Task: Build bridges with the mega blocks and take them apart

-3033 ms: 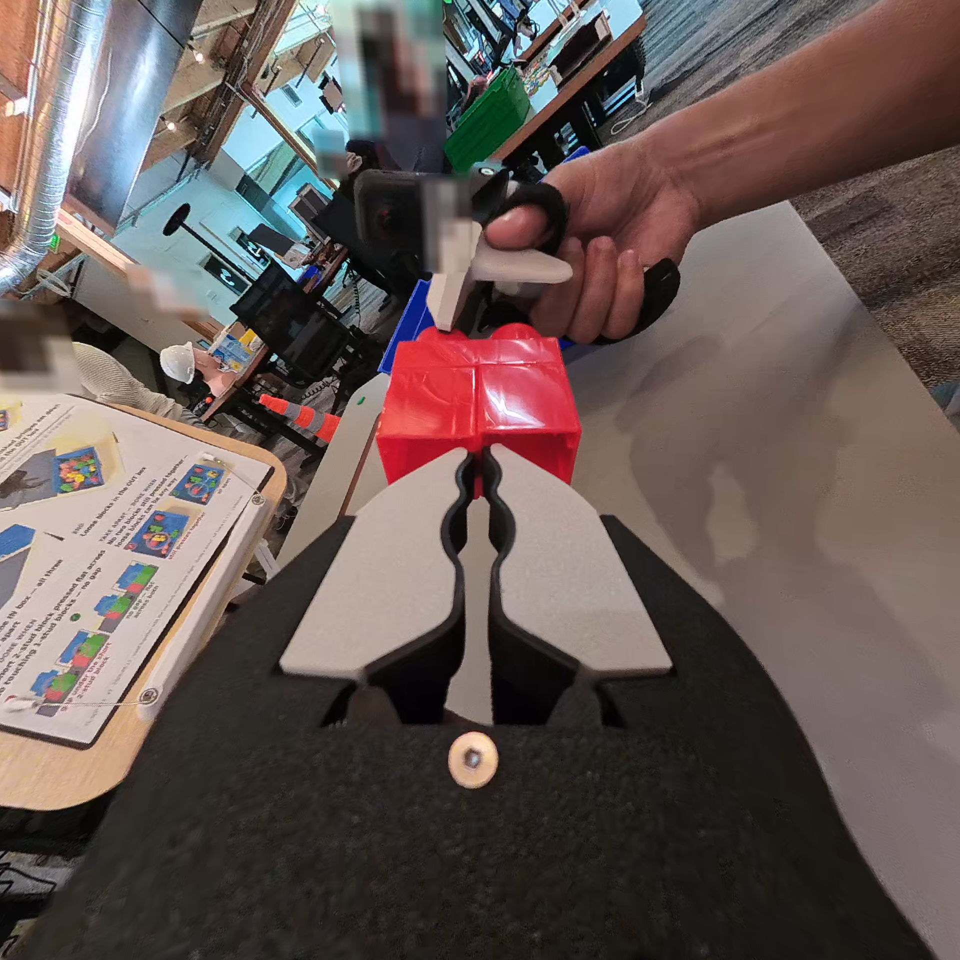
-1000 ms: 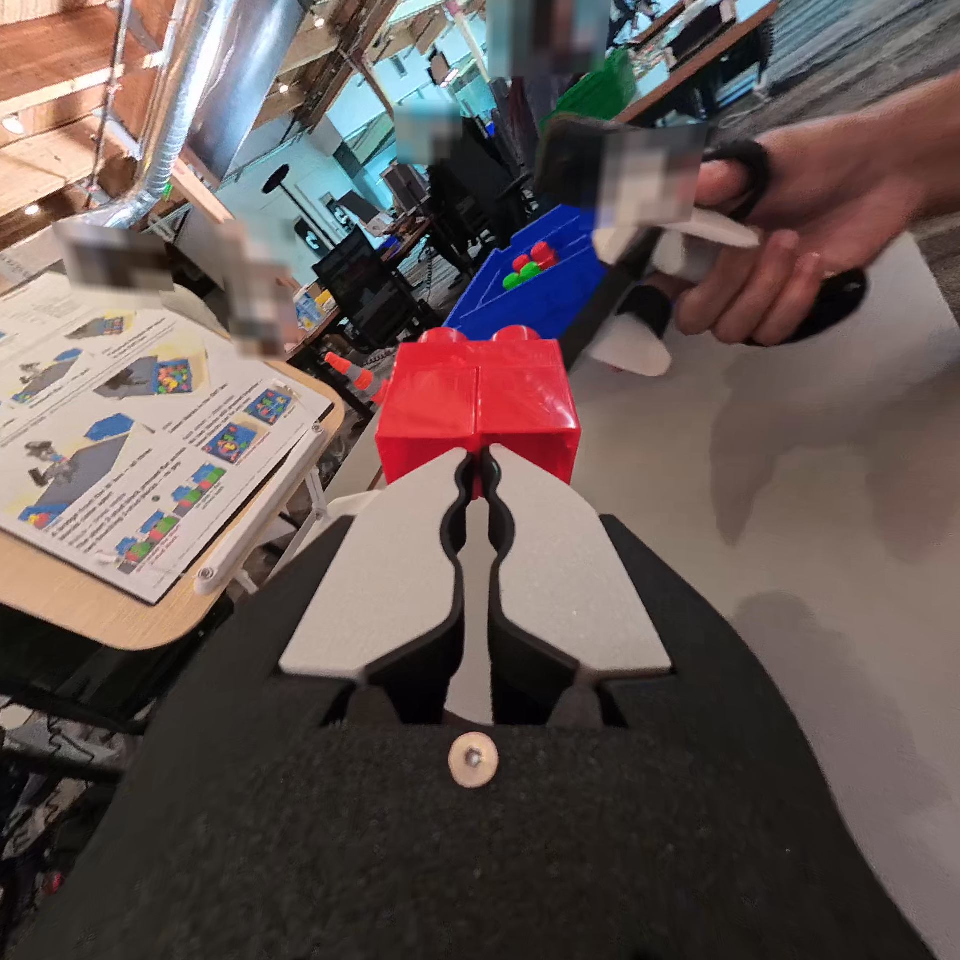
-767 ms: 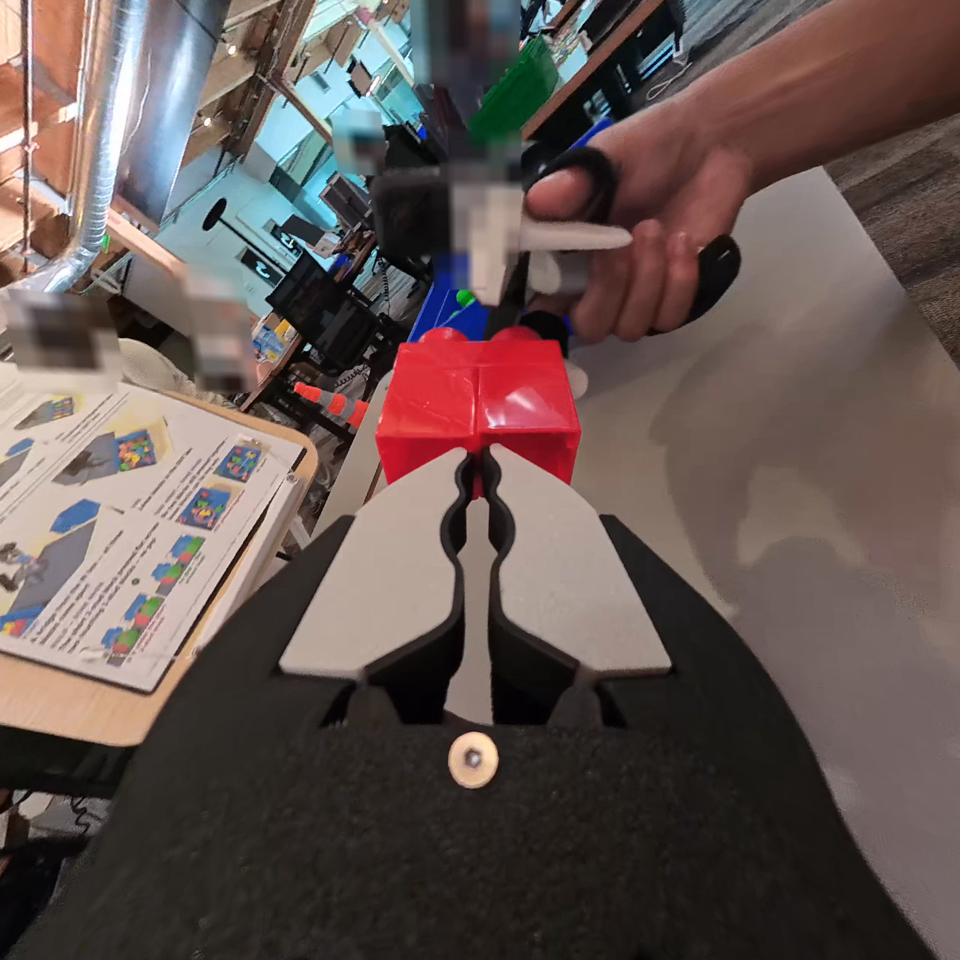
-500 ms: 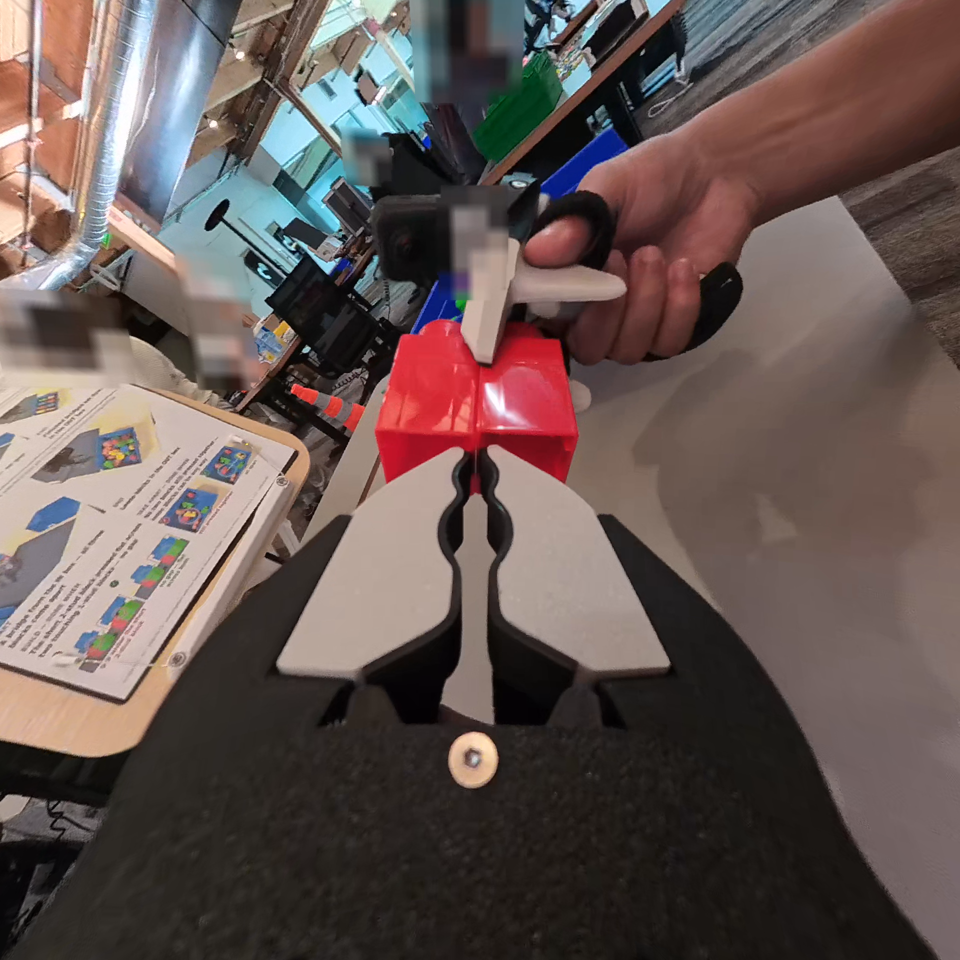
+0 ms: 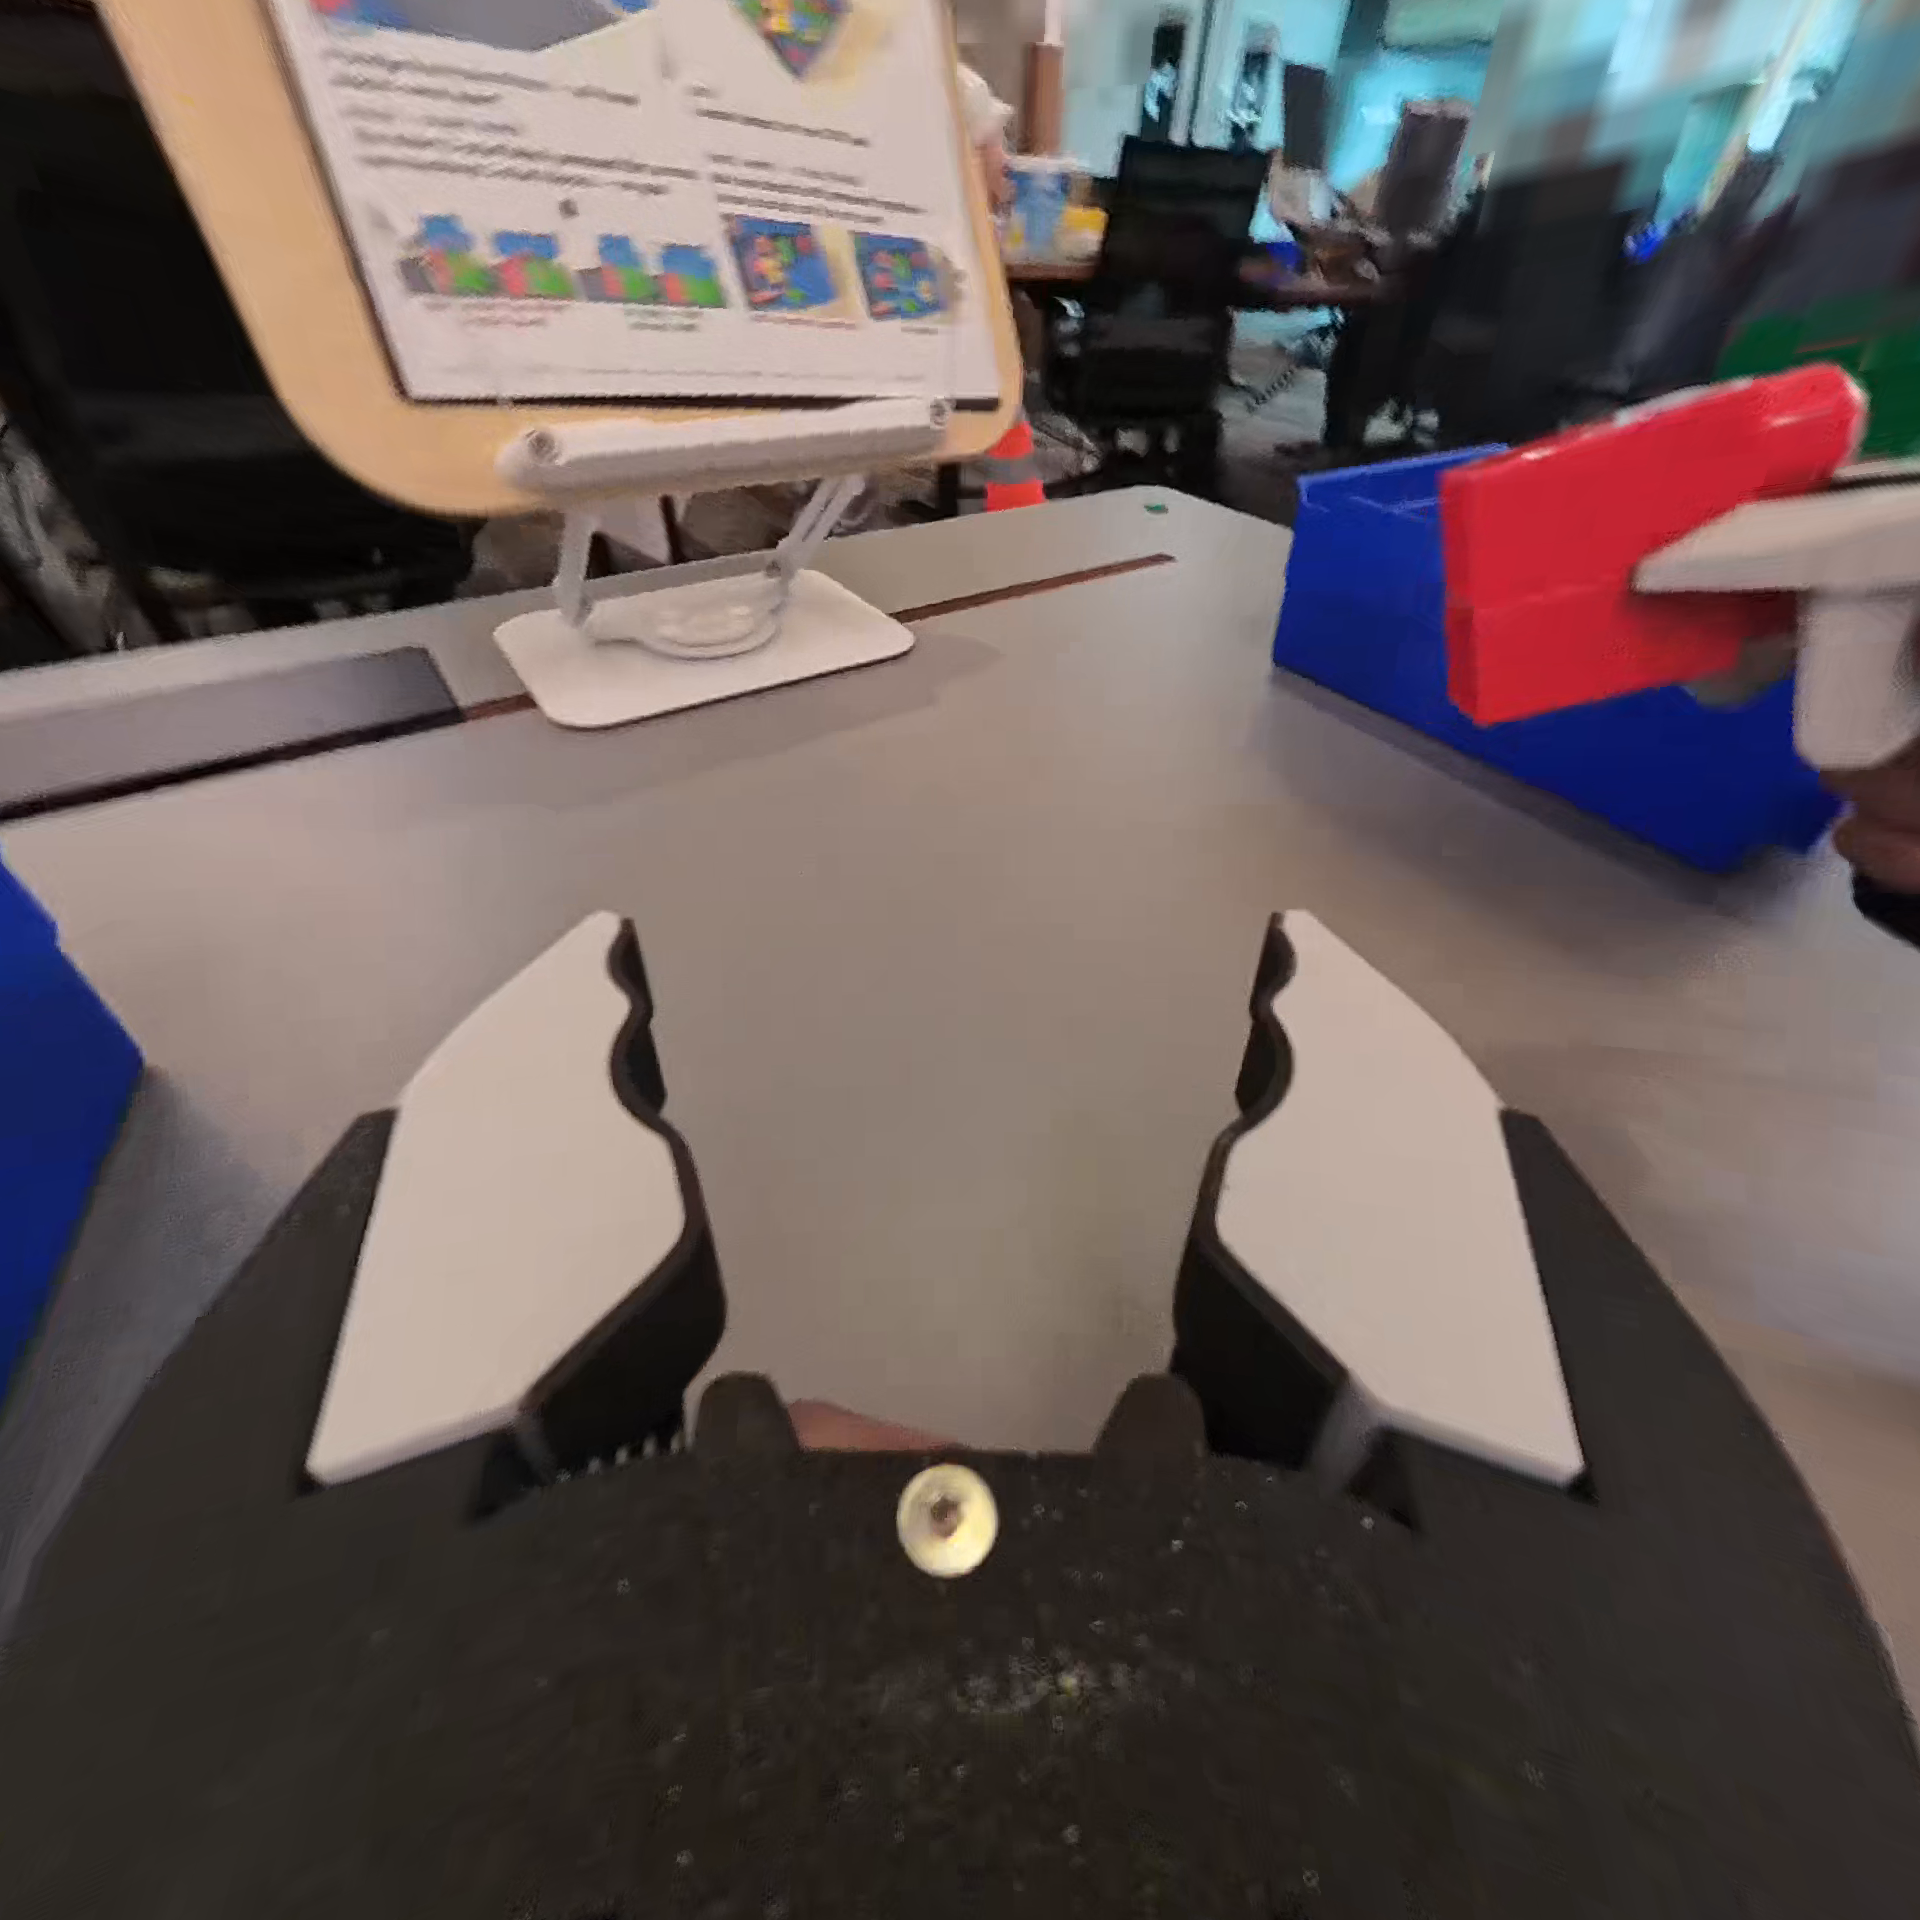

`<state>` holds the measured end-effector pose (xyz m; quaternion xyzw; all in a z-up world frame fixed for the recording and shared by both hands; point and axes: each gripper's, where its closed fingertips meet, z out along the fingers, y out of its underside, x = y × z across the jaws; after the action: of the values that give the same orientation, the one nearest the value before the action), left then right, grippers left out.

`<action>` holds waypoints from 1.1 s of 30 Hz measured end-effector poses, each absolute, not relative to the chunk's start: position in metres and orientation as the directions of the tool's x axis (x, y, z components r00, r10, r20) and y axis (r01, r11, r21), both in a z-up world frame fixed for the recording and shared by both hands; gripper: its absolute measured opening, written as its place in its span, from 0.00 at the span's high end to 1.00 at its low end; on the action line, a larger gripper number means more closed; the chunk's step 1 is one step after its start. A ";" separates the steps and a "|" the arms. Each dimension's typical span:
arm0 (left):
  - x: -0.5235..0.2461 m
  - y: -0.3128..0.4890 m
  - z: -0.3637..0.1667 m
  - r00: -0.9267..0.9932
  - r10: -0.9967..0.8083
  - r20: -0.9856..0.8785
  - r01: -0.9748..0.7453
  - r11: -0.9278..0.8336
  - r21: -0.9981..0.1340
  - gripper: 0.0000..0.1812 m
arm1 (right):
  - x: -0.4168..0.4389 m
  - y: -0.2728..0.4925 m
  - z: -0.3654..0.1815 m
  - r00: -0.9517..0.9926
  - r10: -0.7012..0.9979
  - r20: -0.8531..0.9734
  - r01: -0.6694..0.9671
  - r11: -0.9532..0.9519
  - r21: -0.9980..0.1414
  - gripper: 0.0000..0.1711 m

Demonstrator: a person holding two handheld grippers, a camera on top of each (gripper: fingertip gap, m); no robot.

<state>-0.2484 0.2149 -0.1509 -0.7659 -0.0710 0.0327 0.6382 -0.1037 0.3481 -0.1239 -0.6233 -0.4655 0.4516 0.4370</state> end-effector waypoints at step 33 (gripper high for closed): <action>-0.269 0.180 -0.177 0.908 0.411 0.080 0.171 -0.189 -0.967 0.48 | 0.095 0.613 -0.149 0.737 0.672 0.074 0.540 -0.519 -0.663 0.79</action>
<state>-0.2686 0.1797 -0.1767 -0.7645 -0.1904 0.0988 0.6078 0.0953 0.6125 -0.1493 -0.8662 -0.3498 0.0961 0.3437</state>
